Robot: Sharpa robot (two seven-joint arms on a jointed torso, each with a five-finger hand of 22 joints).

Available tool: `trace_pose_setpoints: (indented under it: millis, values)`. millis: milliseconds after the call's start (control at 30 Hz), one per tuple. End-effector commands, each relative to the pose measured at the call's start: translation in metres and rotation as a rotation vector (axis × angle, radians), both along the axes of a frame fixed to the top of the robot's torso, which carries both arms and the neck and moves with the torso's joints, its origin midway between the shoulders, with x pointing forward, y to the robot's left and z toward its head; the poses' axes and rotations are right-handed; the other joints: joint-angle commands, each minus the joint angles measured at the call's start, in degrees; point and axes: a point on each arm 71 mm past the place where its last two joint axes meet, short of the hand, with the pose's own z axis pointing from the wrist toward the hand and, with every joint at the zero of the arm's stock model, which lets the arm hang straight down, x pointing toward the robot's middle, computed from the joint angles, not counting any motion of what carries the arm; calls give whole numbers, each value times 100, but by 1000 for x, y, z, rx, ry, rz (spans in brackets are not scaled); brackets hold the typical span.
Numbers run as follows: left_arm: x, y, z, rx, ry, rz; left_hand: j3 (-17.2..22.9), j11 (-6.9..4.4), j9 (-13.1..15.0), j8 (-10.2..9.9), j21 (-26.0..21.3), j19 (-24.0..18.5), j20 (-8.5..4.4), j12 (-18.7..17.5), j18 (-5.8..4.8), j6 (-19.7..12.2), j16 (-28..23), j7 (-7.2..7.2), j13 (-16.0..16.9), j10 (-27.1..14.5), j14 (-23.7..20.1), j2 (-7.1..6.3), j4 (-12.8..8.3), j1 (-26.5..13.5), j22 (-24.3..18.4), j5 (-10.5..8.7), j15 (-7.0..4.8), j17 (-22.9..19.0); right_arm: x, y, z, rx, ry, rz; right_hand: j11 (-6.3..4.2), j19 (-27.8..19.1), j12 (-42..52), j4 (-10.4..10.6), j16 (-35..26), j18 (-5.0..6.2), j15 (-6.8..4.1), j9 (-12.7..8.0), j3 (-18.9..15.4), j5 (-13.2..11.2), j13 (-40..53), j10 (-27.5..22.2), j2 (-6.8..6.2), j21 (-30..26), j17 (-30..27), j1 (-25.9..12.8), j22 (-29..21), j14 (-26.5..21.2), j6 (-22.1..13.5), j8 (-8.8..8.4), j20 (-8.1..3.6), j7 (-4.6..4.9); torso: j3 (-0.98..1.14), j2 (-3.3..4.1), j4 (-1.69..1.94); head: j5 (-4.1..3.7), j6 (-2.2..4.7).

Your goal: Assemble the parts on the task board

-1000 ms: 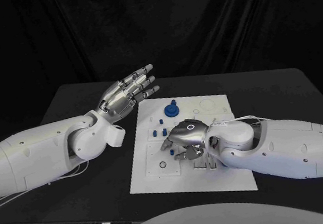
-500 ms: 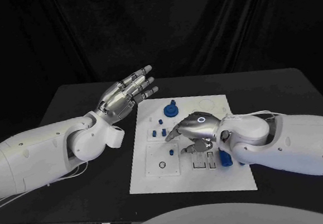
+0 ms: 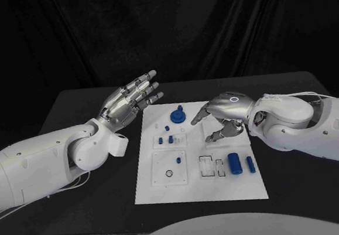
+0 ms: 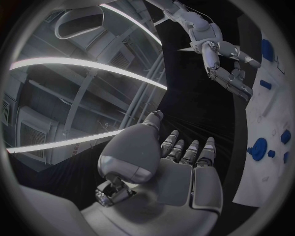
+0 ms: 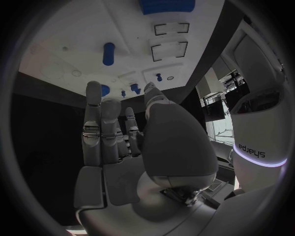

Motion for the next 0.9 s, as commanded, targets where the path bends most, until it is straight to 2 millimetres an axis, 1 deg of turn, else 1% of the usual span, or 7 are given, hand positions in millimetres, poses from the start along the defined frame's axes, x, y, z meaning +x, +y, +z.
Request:
trace_pose_setpoints:
  millis: [33, 233, 333, 533, 633, 833, 900]
  values:
    - [-1, 1, 3, -53, -35, 10, 35, 40, 6, 25, 27, 45, 12, 34, 37, 9, 23, 7, 7, -15, -11, 20, -2, -55, 5, 4, 48, 6, 5, -9, -6, -27, 44, -70, 7, 34, -2, -5, 46, 30, 45, 11, -27, -10, 8, 43, -21, -8, 38, -19, 61, 17, 89, 49, 29, -11, 3, 6, 7, -21, 0]
    - [-2, 1, 2, -53, -30, 9, 39, 40, 6, 27, 27, 46, 12, 33, 36, 12, 23, 7, 7, -15, -11, 22, 0, -60, 6, 4, 50, 6, 9, -17, -17, -53, 70, -94, -18, 80, 66, -9, 77, 21, 82, 5, 10, -74, 16, 235, 28, 45, 45, -63, 71, 48, 191, 49, 59, 34, 5, 17, -23, 13, 0]
    - [-2, 1, 1, -53, -29, 9, 41, 41, 7, 29, 28, 47, 12, 34, 36, 18, 23, 8, 7, -15, -11, 23, 1, -62, 8, 6, 50, 6, 9, -19, -22, -52, 77, -96, -50, 121, 143, -19, 107, 20, 81, 5, 90, -109, 20, 468, 135, 126, 57, -47, 87, 73, 280, 50, 68, 97, 13, 25, -32, 33, 0]
    - [-2, 1, 0, -53, -26, 7, 45, 41, 8, 32, 28, 47, 12, 32, 35, 26, 22, 10, 7, -15, -11, 24, 1, -65, 8, 10, 51, 6, 8, -19, -33, -58, 95, -96, -53, 155, 158, -25, 117, 15, 88, 4, 110, -120, 12, 569, 154, 179, 51, -29, 99, 94, 325, 44, 73, 152, 19, 19, 7, 1, 0]
    - [-3, 1, 0, -55, -25, 4, 47, 42, 8, 35, 29, 49, 12, 32, 34, 29, 24, 13, 7, -15, -11, 16, -1, -69, 9, 11, 53, 6, 8, -20, -38, -63, 104, -97, -53, 162, 169, -28, 100, 16, 91, 4, 130, -132, 10, 649, 183, 168, 27, -4, 97, 93, 356, 40, 77, 190, 19, 22, 6, 4, 0]
    - [-3, 2, 0, -56, -23, 1, 44, 45, 9, 39, 30, 53, 12, 30, 32, 33, 25, 17, 6, -16, -11, -4, -8, -79, 14, 10, 56, 7, 9, -18, -44, -70, 114, -95, -125, 193, 231, -73, 112, 22, 42, 5, 235, -130, 20, 1007, 361, 206, 24, 99, 108, 115, 451, 29, 49, 258, 17, 24, -1, 24, 0]
    - [-3, 2, 0, -56, -23, 1, 44, 45, 9, 39, 30, 53, 12, 30, 32, 33, 25, 17, 6, -16, -11, -4, -8, -79, 14, 10, 56, 7, 9, -18, -46, -69, 115, -92, -143, 205, 214, -142, 114, 19, 24, 8, 298, 40, 13, 1095, 446, 217, 20, 226, 114, 123, 511, 31, 32, 314, 15, 26, -11, 37, 0]
